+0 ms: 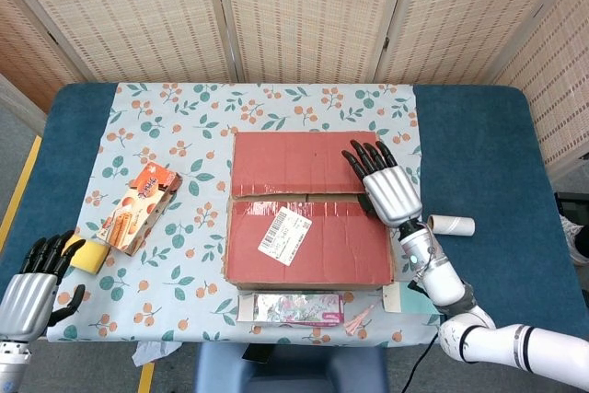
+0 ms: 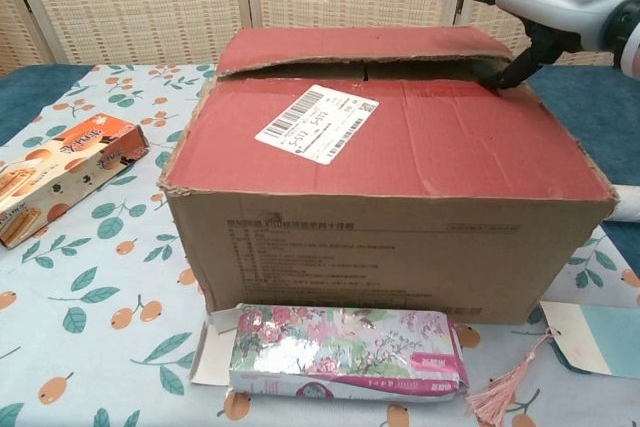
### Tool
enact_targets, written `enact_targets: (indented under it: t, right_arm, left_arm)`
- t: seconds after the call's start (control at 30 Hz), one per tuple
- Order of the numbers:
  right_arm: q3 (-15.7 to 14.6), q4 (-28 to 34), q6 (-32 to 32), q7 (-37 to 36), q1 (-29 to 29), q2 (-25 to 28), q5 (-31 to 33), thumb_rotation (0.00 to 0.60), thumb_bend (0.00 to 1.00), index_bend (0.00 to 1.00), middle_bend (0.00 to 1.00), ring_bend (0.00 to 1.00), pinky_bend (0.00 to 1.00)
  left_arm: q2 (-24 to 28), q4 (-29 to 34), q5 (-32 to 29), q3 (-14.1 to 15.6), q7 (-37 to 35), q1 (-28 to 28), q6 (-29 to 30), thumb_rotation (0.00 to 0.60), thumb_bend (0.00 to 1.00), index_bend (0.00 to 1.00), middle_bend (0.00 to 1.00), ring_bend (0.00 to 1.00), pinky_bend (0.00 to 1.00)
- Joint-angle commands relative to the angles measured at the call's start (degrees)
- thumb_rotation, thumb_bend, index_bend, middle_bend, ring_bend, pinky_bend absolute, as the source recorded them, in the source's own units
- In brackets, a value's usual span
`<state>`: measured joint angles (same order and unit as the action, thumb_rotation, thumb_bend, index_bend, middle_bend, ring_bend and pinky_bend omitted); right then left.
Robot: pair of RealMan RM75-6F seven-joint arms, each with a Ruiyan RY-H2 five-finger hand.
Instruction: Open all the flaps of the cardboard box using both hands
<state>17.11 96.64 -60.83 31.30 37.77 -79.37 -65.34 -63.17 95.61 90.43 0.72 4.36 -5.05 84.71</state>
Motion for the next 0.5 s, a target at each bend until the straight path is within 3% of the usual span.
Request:
enact_targets:
  t: [0.03, 0.23, 0.5]
  right_arm:
    - [0.8, -1.4, -0.3, -0.3, 1.0, -0.8, 0.8, 0.600, 0.51, 0.00, 0.00, 0.00, 0.00]
    - [2.9, -3.7, -0.3, -1.2, 3.4, -1.7, 3.5, 0.600, 0.51, 0.00, 0.00, 0.00, 0.00]
    - [4.9, -1.3, -0.6, -4.6, 4.1, 0.9, 5.2, 0.600, 0.51, 0.00, 0.00, 0.00, 0.00]
  left_arm:
    - [0.0, 0.0, 0.0, 0.0, 0.1, 0.0, 0.0, 0.600, 0.49, 0.14, 0.07, 0.00, 0.00]
    - [0.0, 0.0, -0.2, -0.1, -0.2, 0.1, 0.1, 0.600, 0.49, 0.14, 0.07, 0.00, 0.00]
    - [0.2, -0.4, -0.9, -0.1, -1.2, -0.1, -0.6, 0.600, 0.49, 0.14, 0.07, 0.00, 0.00]
